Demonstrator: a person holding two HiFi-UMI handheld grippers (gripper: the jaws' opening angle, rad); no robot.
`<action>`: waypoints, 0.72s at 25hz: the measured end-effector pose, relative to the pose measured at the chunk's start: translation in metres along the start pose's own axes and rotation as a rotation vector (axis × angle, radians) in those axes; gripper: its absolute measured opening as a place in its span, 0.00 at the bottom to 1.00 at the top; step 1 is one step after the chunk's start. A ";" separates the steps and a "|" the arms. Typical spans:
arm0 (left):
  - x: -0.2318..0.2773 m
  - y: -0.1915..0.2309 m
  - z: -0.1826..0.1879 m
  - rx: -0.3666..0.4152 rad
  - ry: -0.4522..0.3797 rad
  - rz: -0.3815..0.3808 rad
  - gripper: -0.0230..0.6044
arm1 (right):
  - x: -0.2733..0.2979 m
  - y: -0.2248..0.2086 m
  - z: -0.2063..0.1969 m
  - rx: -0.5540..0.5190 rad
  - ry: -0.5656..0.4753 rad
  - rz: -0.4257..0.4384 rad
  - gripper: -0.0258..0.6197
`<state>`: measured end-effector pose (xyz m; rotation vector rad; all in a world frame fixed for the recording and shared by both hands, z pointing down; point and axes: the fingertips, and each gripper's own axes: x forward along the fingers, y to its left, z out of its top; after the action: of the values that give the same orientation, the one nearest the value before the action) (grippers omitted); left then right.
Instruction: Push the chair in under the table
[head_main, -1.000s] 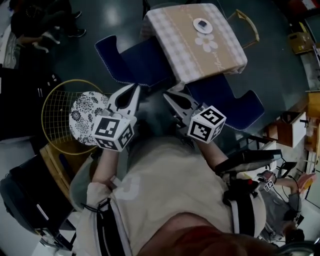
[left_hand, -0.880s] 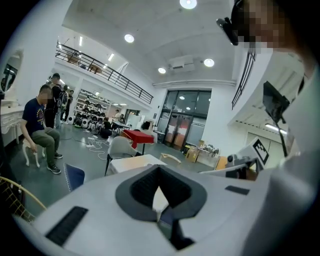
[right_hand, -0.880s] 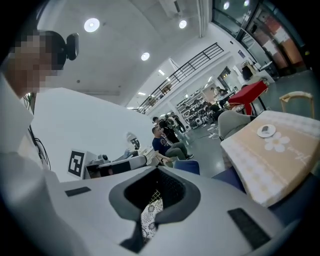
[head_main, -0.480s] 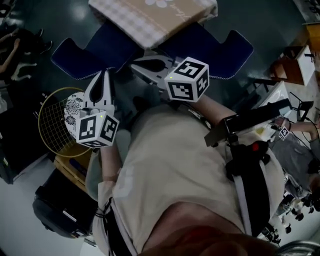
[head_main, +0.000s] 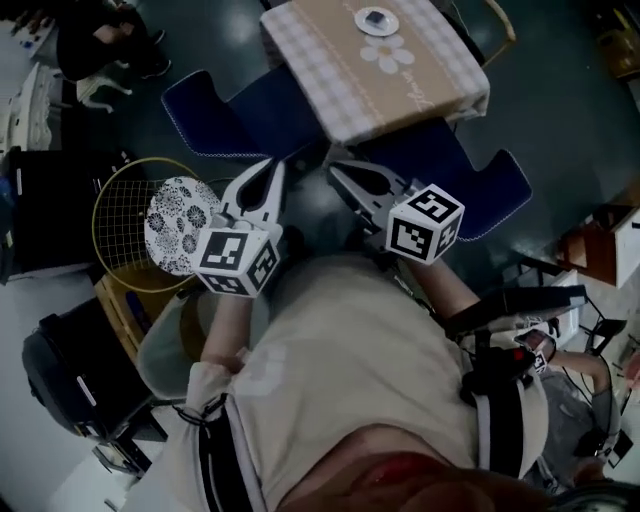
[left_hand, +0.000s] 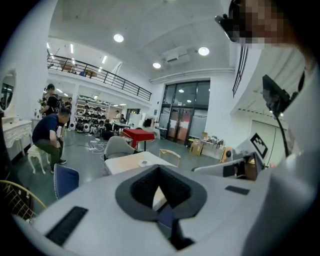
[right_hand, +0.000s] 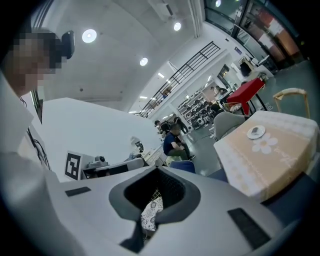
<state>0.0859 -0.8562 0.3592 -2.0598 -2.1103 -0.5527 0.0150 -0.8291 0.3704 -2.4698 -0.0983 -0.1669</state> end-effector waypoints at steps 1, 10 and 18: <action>-0.001 -0.003 0.000 0.005 0.000 -0.001 0.05 | -0.001 0.001 -0.001 0.002 0.002 0.003 0.06; -0.004 -0.015 -0.021 -0.019 0.036 0.069 0.05 | -0.014 -0.005 -0.021 0.031 0.058 0.050 0.06; -0.006 -0.009 -0.020 -0.021 0.046 0.088 0.05 | -0.011 -0.011 -0.027 0.030 0.078 0.015 0.06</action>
<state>0.0741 -0.8688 0.3740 -2.1177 -1.9857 -0.6060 0.0005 -0.8377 0.3965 -2.4301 -0.0482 -0.2531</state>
